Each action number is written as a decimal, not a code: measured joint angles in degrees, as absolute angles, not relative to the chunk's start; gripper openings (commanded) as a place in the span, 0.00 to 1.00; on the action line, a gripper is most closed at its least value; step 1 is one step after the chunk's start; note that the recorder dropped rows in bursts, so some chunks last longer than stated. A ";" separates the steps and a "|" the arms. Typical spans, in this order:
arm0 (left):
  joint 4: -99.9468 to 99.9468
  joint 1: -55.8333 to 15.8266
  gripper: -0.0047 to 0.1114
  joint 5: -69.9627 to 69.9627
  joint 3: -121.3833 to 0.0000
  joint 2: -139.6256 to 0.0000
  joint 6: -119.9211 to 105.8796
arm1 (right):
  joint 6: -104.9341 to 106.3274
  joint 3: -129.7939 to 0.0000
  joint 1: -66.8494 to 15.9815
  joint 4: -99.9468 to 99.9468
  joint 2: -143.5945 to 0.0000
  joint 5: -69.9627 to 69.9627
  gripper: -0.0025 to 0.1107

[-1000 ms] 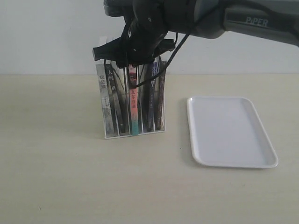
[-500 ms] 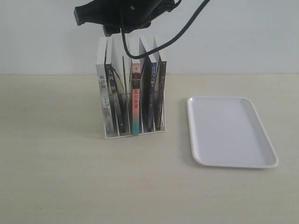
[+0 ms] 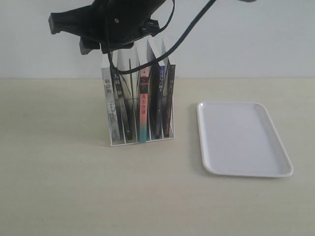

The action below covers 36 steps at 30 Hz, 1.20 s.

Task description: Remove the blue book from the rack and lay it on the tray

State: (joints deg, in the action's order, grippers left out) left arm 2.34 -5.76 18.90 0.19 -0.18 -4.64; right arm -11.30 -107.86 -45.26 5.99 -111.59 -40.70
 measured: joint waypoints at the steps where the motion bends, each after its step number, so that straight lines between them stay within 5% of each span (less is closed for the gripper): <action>1: 2.34 -5.76 0.08 18.90 0.19 -0.18 -4.64 | -11.16 -107.86 -45.26 6.43 -112.01 -40.51 0.37; 36: 2.34 -5.76 0.08 18.90 0.19 -0.18 -4.64 | -12.59 -107.86 -42.67 6.37 -116.59 -37.29 0.37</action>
